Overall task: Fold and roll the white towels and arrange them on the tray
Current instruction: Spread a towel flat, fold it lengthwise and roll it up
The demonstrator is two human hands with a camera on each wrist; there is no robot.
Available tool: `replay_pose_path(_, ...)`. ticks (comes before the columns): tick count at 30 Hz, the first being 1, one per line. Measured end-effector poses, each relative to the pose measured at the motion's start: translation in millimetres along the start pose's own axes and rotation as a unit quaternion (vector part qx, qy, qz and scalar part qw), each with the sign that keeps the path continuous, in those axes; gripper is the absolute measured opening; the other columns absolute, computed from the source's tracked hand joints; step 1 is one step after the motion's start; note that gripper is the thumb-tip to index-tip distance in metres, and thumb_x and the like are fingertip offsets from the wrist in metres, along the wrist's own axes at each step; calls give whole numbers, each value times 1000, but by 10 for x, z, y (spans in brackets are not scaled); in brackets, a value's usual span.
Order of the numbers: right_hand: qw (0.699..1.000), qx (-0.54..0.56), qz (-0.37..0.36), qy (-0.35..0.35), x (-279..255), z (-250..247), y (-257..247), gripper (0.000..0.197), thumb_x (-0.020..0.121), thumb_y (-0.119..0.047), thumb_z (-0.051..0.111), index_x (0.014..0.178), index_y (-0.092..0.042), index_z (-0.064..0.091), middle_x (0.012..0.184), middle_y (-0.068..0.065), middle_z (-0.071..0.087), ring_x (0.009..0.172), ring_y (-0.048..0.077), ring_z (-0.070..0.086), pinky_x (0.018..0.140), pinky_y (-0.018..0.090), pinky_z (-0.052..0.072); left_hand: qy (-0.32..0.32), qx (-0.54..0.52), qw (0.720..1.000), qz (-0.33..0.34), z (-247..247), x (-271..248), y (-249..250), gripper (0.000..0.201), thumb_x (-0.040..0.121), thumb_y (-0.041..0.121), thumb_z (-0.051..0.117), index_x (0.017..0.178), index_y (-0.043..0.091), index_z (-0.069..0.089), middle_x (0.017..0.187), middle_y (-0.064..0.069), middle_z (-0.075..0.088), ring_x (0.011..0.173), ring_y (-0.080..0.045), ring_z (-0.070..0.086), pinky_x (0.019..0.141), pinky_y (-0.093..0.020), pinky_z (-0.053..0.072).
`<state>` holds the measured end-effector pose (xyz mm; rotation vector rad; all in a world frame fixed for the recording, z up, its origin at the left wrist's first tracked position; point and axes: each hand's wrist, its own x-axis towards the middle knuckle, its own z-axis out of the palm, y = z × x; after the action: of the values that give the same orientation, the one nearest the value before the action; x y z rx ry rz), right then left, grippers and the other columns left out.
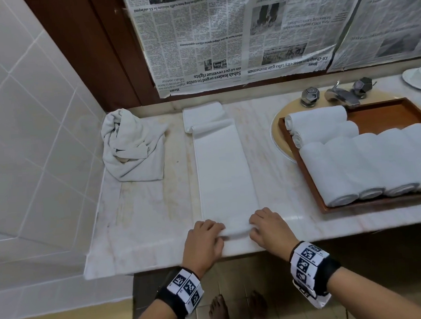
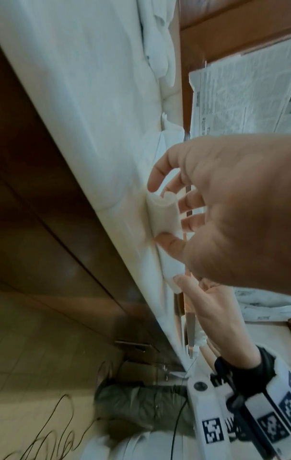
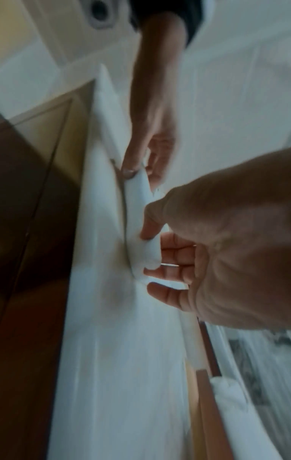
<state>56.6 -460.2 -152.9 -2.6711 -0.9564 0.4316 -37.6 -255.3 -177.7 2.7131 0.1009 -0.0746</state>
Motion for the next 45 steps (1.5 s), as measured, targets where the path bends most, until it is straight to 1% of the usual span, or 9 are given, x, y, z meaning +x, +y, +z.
replay_pose_path(3,995,83,49,-19,63,-89,44,24,95,-28,51,112,-15,61,107,-1,59,101,16,50,83,28,43,-11,-83,995,-50,-73,67,-55,32,98,33,51,128,29,62,120,10,64,111,-15,55,92,-31,45)
replay_pose_path(13,973,187,73,111,128,15,157,16,99,-14,50,110,-12,60,100,3,54,79,22,56,74,34,45,74,-202,964,-154,-116,190,-38,16,95,24,59,110,27,64,99,1,59,90,-15,57,81,-26,41)
replay_pose_path(19,993,89,24,67,136,65,228,20,91,1,50,103,-10,61,107,5,50,75,27,54,64,38,50,92,-152,970,-168,-68,184,19,14,96,34,60,97,27,72,108,10,49,99,-12,47,77,-31,46)
replay_pose_path(24,996,-31,-65,43,87,21,203,31,63,-22,71,89,-10,60,95,4,57,82,22,56,56,29,52,109,-46,989,-87,-19,191,16,11,97,31,61,99,25,70,107,7,53,95,-19,52,60,-35,52)
replay_pose_path(27,996,-41,-64,48,100,27,176,37,50,-11,80,80,-11,59,87,2,56,75,19,56,51,25,49,113,-21,992,-51,26,149,20,25,95,46,55,102,27,71,108,8,59,95,-21,55,60,-34,53)
replay_pose_path(32,998,50,-19,25,141,4,240,18,86,-14,60,103,-6,60,102,6,57,96,23,53,74,30,44,44,41,998,-11,15,82,-28,46,83,55,51,116,29,68,113,8,62,101,-21,58,69,-34,50)
replay_pose_path(36,988,149,34,16,181,-130,270,19,92,-20,58,108,-10,64,100,3,63,91,21,54,77,28,39,6,-106,991,-81,-115,190,-125,44,89,55,56,123,30,68,115,11,64,106,-12,55,87,-22,40)
replay_pose_path(40,969,230,84,39,222,-139,309,18,95,-22,55,112,-18,60,91,1,64,79,17,58,66,19,41,12,-229,963,-140,-196,256,-148,24,92,42,67,112,31,70,103,15,69,94,-3,61,78,-9,40)
replay_pose_path(45,981,171,34,90,207,-57,277,21,99,-15,47,117,-23,52,109,-4,47,71,18,54,67,34,47,46,-236,949,-205,-224,305,-77,26,90,49,66,104,26,66,85,7,66,80,-4,59,67,-14,40)
